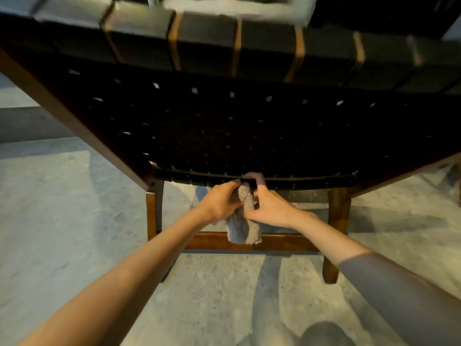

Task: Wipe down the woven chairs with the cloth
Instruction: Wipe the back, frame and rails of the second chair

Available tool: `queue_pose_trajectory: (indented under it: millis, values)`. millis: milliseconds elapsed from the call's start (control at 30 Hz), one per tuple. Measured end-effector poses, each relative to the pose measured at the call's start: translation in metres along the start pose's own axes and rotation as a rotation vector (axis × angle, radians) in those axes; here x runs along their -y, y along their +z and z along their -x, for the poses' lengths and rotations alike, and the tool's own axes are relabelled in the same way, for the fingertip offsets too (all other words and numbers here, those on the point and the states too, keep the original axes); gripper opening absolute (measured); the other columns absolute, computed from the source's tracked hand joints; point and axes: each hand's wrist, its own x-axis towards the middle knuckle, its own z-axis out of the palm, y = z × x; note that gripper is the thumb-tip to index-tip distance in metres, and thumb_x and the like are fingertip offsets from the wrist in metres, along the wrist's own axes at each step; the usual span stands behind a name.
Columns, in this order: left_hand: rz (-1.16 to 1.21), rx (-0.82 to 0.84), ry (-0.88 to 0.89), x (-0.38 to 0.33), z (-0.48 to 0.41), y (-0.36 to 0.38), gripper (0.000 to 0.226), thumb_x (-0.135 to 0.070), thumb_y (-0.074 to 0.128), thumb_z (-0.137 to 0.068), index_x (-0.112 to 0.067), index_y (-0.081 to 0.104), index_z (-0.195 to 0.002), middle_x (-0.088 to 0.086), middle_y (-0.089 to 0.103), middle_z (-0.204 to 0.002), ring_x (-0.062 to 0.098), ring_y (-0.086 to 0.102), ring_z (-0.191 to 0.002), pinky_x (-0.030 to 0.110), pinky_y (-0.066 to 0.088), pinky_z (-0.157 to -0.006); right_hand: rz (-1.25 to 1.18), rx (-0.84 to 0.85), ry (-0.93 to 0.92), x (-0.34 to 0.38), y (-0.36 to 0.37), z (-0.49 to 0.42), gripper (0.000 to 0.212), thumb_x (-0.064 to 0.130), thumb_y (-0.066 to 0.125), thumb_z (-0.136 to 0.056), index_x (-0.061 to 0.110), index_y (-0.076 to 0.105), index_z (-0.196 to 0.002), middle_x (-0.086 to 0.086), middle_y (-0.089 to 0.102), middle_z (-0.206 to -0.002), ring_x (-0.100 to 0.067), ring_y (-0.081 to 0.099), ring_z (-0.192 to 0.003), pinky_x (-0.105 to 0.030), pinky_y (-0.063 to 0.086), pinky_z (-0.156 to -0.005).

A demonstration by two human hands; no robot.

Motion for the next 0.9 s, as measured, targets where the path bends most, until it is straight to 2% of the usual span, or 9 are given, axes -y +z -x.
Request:
queue_pose_trajectory:
  millis: [67,133,267,333,400,500,600,700,900]
  values:
    - [0.0,0.049,-0.044,-0.019,0.017,-0.024,0.032,-0.009,0.06,-0.09,-0.002,0.053,-0.121,0.014,0.06,-0.121,0.028,0.057,-0.111,0.032,0.043,-0.089,-0.06,0.098,0.052,0.025,-0.018,0.019,0.069,0.022,0.066,-0.083,0.044,0.025,-0.133,-0.009,0.066,-0.099,-0.027,0.066,-0.077,-0.042,0.052,-0.064]
    - [0.004,0.085,-0.096,-0.04,0.038,-0.047,0.031,-0.011,0.059,-0.09,-0.002,0.051,-0.119,0.014,0.061,-0.119,0.029,0.057,-0.109,0.03,0.042,-0.086,-0.098,0.162,0.081,0.053,-0.035,0.041,0.054,0.023,0.066,-0.081,0.044,0.038,-0.122,-0.004,0.066,-0.096,-0.021,0.064,-0.076,-0.035,0.048,-0.063]
    - [0.051,0.127,-0.185,-0.084,0.096,-0.097,0.025,-0.015,0.062,-0.089,-0.003,0.055,-0.11,0.011,0.06,-0.101,0.027,0.057,-0.096,0.019,0.033,-0.068,-0.065,0.228,0.136,0.115,-0.071,0.093,0.043,0.034,0.072,-0.078,0.038,0.039,-0.104,0.001,0.065,-0.083,-0.015,0.062,-0.069,-0.034,0.047,-0.06]
    - [0.075,0.123,-0.217,-0.104,0.125,-0.123,0.023,-0.016,0.064,-0.088,-0.005,0.057,-0.107,0.007,0.059,-0.096,0.022,0.057,-0.089,0.021,0.036,-0.067,-0.037,0.249,0.138,0.147,-0.086,0.117,0.041,0.039,0.074,-0.078,0.035,0.04,-0.1,0.01,0.062,-0.082,-0.004,0.059,-0.065,-0.028,0.046,-0.058]
    - [0.13,0.104,-0.246,-0.125,0.156,-0.155,0.019,-0.015,0.066,-0.086,-0.008,0.058,-0.102,0.004,0.061,-0.096,0.017,0.056,-0.087,0.018,0.04,-0.069,-0.033,0.265,0.135,0.184,-0.103,0.139,0.035,0.035,0.073,-0.081,0.034,0.042,-0.097,0.011,0.062,-0.086,-0.004,0.06,-0.069,-0.031,0.052,-0.062]
    - [0.16,0.093,-0.235,-0.154,0.197,-0.209,0.015,-0.015,0.069,-0.084,-0.016,0.058,-0.094,-0.005,0.058,-0.093,0.011,0.055,-0.085,0.01,0.038,-0.07,0.02,0.253,0.143,0.243,-0.129,0.17,0.019,0.025,0.064,-0.089,0.031,0.051,-0.101,0.004,0.066,-0.098,-0.012,0.065,-0.083,-0.043,0.056,-0.074]
    - [0.155,0.079,-0.244,-0.172,0.23,-0.266,0.018,-0.017,0.072,-0.081,-0.013,0.063,-0.096,-0.007,0.059,-0.09,0.013,0.057,-0.083,0.018,0.041,-0.071,0.086,0.223,0.084,0.301,-0.152,0.19,0.013,0.028,0.06,-0.092,0.032,0.054,-0.103,0.01,0.066,-0.096,-0.004,0.064,-0.083,-0.035,0.057,-0.071]
    - [0.121,0.03,-0.244,-0.178,0.253,-0.325,0.014,-0.023,0.07,-0.084,-0.017,0.064,-0.095,-0.01,0.059,-0.087,0.007,0.054,-0.079,0.008,0.037,-0.066,0.161,0.17,0.022,0.357,-0.168,0.195,0.013,0.033,0.06,-0.091,0.037,0.054,-0.102,0.013,0.065,-0.093,0.003,0.059,-0.077,-0.023,0.052,-0.062]
    - [0.185,-0.107,-0.254,-0.163,0.269,-0.44,0.006,-0.021,0.067,-0.086,-0.019,0.066,-0.092,-0.01,0.065,-0.086,-0.005,0.058,-0.076,0.004,0.04,-0.068,0.161,0.023,-0.049,0.444,-0.179,0.165,0.017,0.039,0.063,-0.087,0.042,0.061,-0.104,0.025,0.053,-0.077,-0.004,0.054,-0.085,-0.034,0.053,-0.07]
